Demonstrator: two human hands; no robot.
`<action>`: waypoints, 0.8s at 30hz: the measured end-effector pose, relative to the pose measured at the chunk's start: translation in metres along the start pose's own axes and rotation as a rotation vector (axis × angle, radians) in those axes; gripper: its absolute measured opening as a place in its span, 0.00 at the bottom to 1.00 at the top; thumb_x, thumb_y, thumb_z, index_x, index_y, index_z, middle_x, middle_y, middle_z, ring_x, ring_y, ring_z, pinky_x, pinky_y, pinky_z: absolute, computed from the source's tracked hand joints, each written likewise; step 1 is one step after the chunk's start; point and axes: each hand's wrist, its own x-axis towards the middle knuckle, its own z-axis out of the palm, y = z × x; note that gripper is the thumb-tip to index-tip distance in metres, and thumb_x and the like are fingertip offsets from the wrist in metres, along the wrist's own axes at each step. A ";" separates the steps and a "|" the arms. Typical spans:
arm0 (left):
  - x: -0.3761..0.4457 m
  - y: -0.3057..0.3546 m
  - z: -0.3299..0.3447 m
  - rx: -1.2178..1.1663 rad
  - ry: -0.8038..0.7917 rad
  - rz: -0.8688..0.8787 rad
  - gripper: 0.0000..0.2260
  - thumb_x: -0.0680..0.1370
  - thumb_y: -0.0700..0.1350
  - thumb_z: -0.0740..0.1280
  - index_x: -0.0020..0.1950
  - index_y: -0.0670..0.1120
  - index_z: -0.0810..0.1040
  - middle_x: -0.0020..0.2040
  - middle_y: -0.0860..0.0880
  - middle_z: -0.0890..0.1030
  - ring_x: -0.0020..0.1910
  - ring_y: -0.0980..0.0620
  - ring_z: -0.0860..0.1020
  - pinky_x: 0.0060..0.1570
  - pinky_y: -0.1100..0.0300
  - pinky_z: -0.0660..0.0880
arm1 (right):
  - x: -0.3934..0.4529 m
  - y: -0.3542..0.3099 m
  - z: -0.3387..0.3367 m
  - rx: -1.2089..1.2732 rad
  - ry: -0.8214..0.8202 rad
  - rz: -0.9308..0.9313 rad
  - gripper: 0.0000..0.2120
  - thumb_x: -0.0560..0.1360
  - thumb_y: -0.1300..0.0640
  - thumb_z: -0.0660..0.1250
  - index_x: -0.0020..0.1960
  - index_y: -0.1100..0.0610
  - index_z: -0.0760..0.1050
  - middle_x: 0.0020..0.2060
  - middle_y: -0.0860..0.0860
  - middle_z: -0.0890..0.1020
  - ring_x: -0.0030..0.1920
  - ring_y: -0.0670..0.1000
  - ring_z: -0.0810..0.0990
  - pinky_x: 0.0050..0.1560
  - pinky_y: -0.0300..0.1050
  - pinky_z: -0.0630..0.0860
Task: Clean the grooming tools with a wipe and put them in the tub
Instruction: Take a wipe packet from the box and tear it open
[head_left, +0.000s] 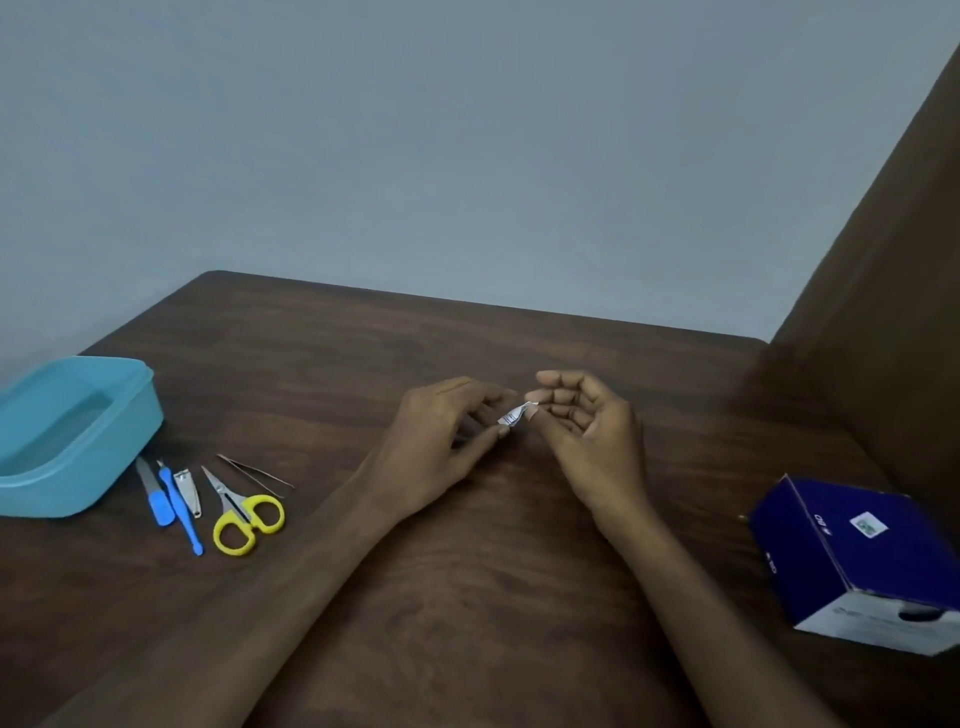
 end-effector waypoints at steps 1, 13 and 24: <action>0.000 0.000 0.000 -0.001 -0.008 -0.013 0.16 0.79 0.43 0.76 0.66 0.49 0.84 0.53 0.58 0.85 0.49 0.63 0.83 0.52 0.65 0.80 | 0.000 -0.001 0.000 0.018 0.001 0.006 0.15 0.74 0.67 0.79 0.57 0.55 0.83 0.46 0.52 0.89 0.48 0.49 0.88 0.51 0.37 0.82; -0.001 0.002 -0.001 -0.063 -0.029 -0.067 0.14 0.81 0.44 0.75 0.67 0.48 0.82 0.52 0.59 0.86 0.48 0.66 0.84 0.48 0.74 0.78 | -0.004 -0.004 0.003 0.012 -0.003 0.020 0.16 0.73 0.69 0.78 0.56 0.54 0.83 0.46 0.52 0.88 0.46 0.47 0.87 0.50 0.39 0.82; -0.004 -0.006 0.003 0.053 -0.184 0.001 0.33 0.77 0.55 0.77 0.81 0.60 0.69 0.72 0.63 0.76 0.69 0.61 0.74 0.67 0.58 0.73 | -0.008 -0.008 -0.011 -0.168 -0.130 -0.111 0.24 0.71 0.69 0.79 0.62 0.51 0.78 0.59 0.48 0.82 0.44 0.51 0.88 0.48 0.53 0.87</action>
